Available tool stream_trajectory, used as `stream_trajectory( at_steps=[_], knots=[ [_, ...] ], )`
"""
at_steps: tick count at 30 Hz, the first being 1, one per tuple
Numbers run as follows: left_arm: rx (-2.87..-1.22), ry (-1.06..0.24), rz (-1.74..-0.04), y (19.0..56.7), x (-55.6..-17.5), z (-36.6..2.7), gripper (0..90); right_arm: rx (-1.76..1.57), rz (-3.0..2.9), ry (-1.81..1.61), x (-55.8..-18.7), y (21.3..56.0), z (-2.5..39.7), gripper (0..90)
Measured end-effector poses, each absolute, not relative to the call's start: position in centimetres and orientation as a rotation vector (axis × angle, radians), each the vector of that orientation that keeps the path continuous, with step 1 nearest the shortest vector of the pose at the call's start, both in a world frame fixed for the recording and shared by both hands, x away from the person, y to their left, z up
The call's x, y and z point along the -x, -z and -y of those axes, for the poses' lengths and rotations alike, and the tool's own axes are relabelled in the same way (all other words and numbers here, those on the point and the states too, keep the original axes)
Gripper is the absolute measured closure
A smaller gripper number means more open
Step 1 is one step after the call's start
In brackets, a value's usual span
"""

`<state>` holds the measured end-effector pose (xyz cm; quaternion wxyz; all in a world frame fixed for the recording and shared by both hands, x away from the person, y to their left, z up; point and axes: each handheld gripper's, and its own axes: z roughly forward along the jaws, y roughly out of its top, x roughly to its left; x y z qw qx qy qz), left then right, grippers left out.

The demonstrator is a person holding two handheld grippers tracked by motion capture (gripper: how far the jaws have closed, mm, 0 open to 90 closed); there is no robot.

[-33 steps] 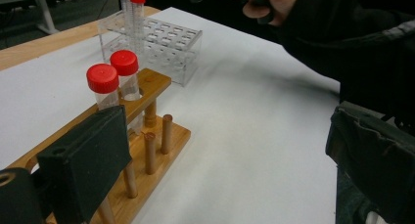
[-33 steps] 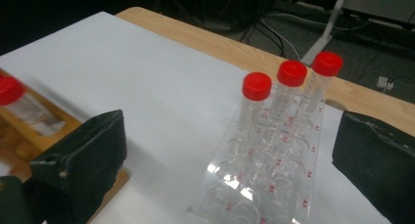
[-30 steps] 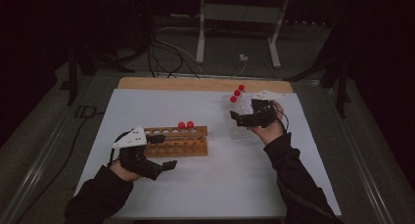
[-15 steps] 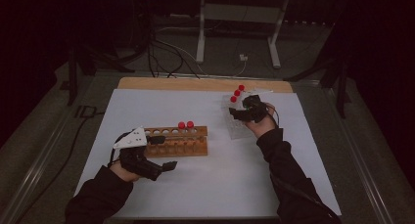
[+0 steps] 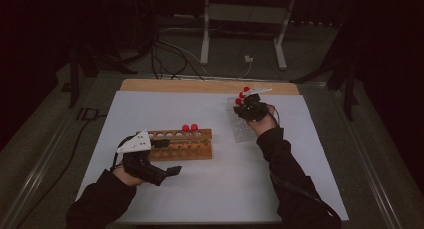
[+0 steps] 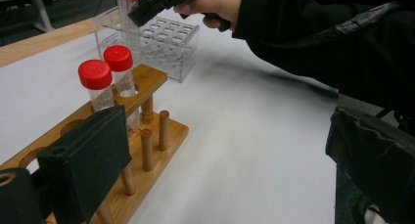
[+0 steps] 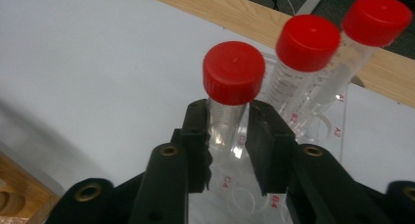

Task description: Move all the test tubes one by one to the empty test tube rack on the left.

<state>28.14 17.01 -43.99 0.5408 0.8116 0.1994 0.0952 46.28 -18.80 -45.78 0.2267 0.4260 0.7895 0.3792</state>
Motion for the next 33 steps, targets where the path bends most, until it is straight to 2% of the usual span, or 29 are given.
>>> stream_trajectory(
  at_steps=[2, 11, 33],
  knots=[
    [-1.926, -0.227, -0.474, 44.0, -28.1, -17.0, 3.5, -1.174, -2.178, -1.051, -46.3, 45.8, 18.6, 73.4],
    [-1.93, -0.219, -0.473, 44.0, -28.1, -16.9, 3.5, -1.161, -2.161, -1.058, -46.2, 45.5, 18.6, 74.6],
    [-1.937, -0.201, -0.478, 44.1, -28.4, -16.8, 3.5, -1.08, -2.106, -1.119, -43.8, 40.7, 19.4, 74.7]
  ],
)
